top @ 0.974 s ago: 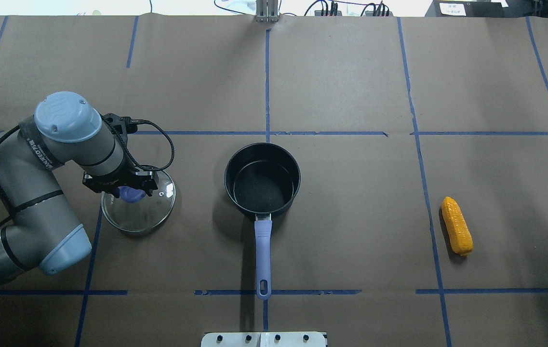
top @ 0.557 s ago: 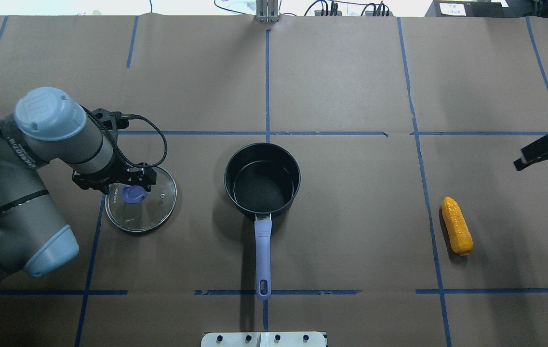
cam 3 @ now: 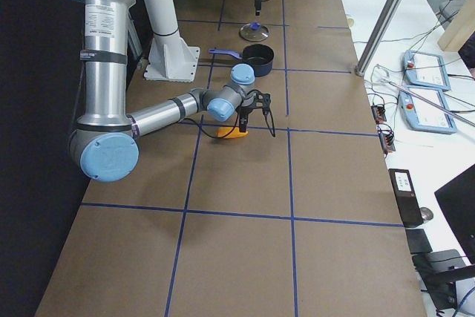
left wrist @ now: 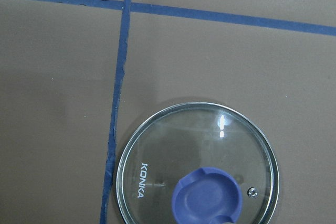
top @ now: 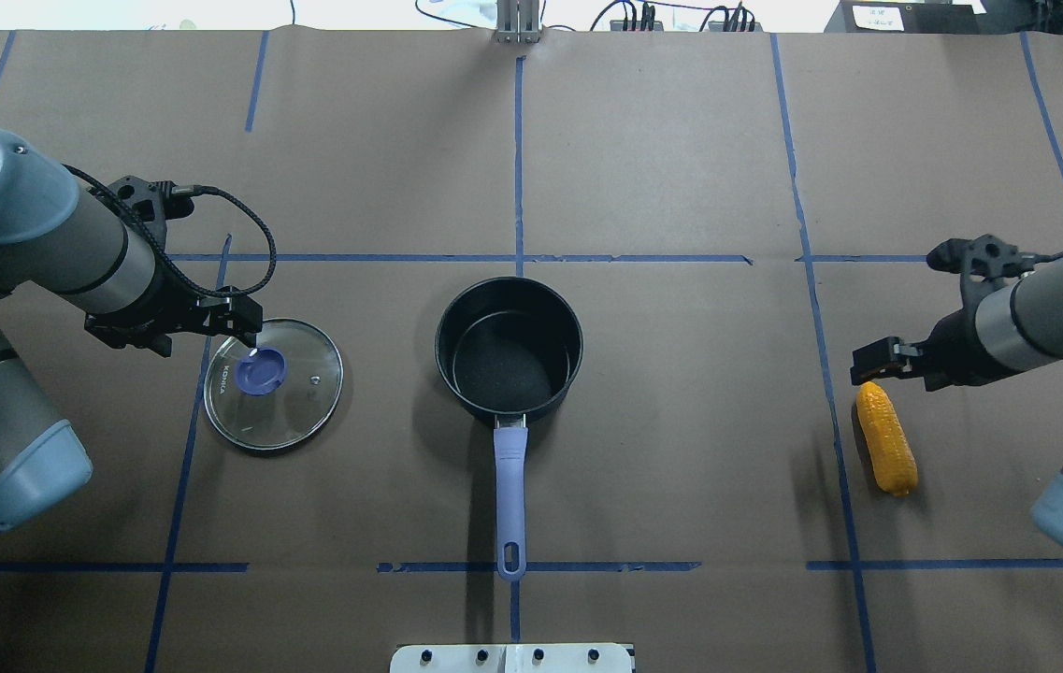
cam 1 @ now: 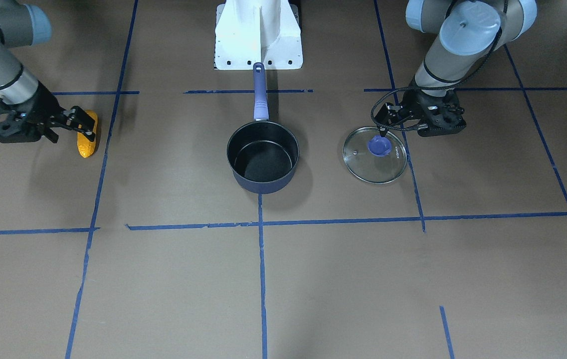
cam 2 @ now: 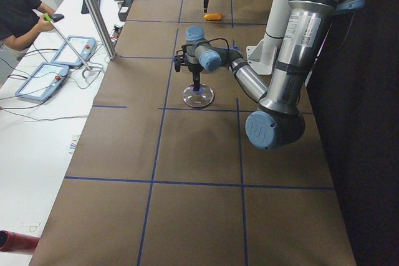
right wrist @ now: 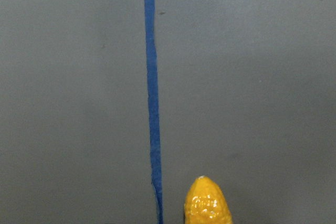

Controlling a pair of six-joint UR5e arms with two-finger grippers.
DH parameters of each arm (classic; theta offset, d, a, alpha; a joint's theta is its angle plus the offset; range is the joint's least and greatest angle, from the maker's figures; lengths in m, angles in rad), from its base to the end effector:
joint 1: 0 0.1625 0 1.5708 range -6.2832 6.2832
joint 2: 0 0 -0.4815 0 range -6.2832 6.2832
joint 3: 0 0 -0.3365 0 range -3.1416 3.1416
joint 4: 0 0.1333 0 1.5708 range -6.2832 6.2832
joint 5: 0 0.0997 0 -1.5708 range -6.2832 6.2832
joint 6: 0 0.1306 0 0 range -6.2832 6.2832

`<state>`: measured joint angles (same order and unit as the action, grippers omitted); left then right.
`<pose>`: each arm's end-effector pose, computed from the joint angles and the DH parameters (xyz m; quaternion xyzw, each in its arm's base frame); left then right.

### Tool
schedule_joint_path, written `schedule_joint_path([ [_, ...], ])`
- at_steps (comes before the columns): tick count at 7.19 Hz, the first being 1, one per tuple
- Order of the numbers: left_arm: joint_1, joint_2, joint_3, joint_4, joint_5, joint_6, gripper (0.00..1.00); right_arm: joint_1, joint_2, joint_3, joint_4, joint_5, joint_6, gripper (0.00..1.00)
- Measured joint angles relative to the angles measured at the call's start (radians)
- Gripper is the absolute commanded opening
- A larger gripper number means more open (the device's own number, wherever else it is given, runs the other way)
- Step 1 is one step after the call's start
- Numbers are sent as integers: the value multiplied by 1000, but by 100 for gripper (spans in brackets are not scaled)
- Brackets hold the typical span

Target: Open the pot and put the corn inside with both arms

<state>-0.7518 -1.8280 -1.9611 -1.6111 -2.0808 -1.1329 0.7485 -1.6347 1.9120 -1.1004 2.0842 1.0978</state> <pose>0.3471 -0.4198 0.4500 -0.0139 0.4033 -0.0584 0.9131 -0.2778 -0.3524 0.5665 0.0089 -0.4249 0.0318 0.9046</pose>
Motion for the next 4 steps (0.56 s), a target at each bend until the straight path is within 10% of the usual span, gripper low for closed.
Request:
schedule_joint_path([
  [3, -3, 0, -2, -1, -3, -19, 100, -102, -23, -21, 7, -43, 12, 90],
  [4, -3, 0, -3, -1, -3, -20, 100, -116, -28, -28, 7, -49, 11, 53],
])
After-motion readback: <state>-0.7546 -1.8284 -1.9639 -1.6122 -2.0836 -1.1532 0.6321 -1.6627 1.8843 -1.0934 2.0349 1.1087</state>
